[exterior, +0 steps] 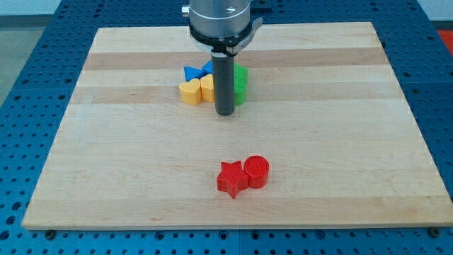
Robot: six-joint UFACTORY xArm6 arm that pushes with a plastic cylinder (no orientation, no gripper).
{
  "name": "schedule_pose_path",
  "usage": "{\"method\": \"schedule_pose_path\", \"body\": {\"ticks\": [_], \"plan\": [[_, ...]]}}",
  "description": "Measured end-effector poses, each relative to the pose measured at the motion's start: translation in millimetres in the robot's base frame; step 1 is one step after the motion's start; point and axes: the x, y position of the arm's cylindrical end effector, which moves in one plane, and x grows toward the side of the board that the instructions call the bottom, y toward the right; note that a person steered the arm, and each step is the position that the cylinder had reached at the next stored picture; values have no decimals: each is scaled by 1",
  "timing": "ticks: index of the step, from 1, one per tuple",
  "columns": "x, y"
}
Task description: Move your arm to the bottom center
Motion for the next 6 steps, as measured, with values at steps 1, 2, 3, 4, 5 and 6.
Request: {"method": "schedule_pose_path", "body": {"ticks": [1,2,3,4,5,6], "plan": [[0,0],[0,0],[26,10],[49,40],[52,86],[90,123]]}}
